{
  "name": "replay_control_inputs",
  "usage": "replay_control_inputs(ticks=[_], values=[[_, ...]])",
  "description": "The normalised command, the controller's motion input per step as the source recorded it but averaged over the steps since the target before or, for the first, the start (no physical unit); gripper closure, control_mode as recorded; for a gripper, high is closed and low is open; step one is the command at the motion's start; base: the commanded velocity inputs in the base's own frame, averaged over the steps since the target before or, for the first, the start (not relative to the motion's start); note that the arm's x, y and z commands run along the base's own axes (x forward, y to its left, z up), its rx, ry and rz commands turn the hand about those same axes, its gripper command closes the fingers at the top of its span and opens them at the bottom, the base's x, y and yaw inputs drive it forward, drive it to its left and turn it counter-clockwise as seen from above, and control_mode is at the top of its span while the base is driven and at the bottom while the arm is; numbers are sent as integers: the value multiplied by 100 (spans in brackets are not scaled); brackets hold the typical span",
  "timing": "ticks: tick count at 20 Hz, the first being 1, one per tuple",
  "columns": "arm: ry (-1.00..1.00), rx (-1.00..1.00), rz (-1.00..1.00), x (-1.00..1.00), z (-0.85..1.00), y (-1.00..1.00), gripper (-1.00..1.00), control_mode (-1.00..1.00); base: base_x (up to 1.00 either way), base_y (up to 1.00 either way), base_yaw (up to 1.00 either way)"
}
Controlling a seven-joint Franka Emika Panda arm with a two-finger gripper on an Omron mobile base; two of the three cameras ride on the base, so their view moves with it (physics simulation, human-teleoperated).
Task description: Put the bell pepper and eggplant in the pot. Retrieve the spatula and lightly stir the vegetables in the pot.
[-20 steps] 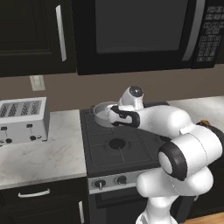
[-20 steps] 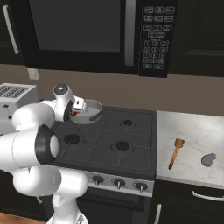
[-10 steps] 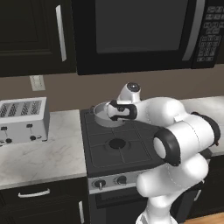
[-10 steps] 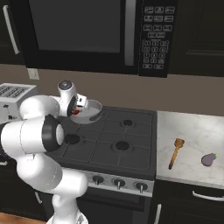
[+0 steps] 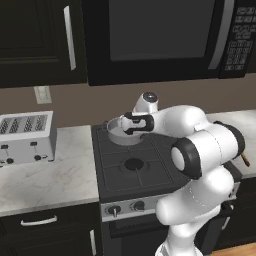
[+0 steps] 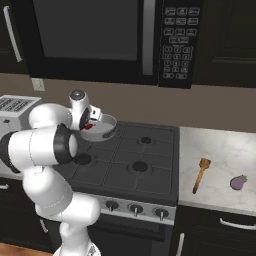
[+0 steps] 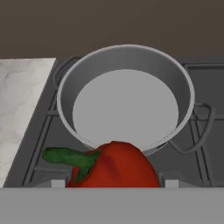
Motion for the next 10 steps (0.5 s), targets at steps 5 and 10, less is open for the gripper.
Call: replay_control_inputs(ticks=[5,10], values=[[0,0,0,28,-16,0,100,-100,0,0,0],[1,0,0,25,-21,0,100,-100,0,0,0]])
